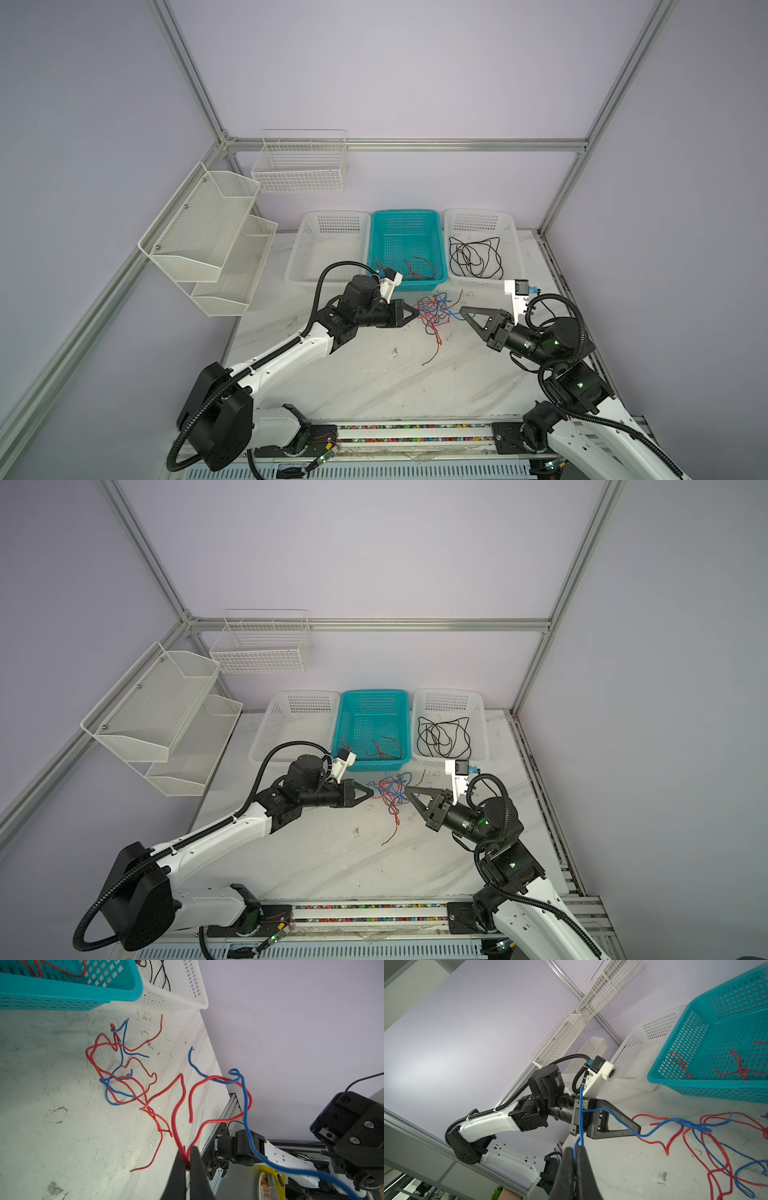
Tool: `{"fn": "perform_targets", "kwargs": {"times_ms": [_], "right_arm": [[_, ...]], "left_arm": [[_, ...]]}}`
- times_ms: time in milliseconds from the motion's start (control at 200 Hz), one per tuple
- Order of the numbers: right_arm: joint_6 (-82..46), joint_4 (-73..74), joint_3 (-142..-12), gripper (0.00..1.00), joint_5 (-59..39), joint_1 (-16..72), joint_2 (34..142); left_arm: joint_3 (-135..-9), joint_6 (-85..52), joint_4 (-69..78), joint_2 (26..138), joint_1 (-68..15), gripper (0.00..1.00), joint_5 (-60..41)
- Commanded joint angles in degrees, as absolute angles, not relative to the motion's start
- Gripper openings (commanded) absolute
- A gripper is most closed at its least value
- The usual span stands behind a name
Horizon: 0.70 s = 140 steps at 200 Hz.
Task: Untangle the cables
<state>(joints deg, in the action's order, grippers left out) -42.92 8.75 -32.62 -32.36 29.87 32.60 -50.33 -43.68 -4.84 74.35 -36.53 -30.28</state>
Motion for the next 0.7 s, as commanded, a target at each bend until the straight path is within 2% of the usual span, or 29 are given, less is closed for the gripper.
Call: {"fn": "perform_targets", "kwargs": {"times_ms": [0, 315, 695], "right_arm": [[-44.08, 11.65, -31.99, 0.0, -30.98, 29.58, 33.83], [-44.84, 10.9, -35.47, 0.0, -22.88, 29.54, 41.98], [-41.96, 15.08, -38.41, 0.0, -22.76, 29.6, 52.65]], "left_arm": [[-47.91, -40.96, -4.04, 71.23, -37.07, 0.0, -32.76], [-45.33, -39.14, -4.12, 68.82, -38.78, 0.0, -35.24], [-42.67, -36.76, -4.79, 65.86, -40.78, 0.0, -35.81]]}}
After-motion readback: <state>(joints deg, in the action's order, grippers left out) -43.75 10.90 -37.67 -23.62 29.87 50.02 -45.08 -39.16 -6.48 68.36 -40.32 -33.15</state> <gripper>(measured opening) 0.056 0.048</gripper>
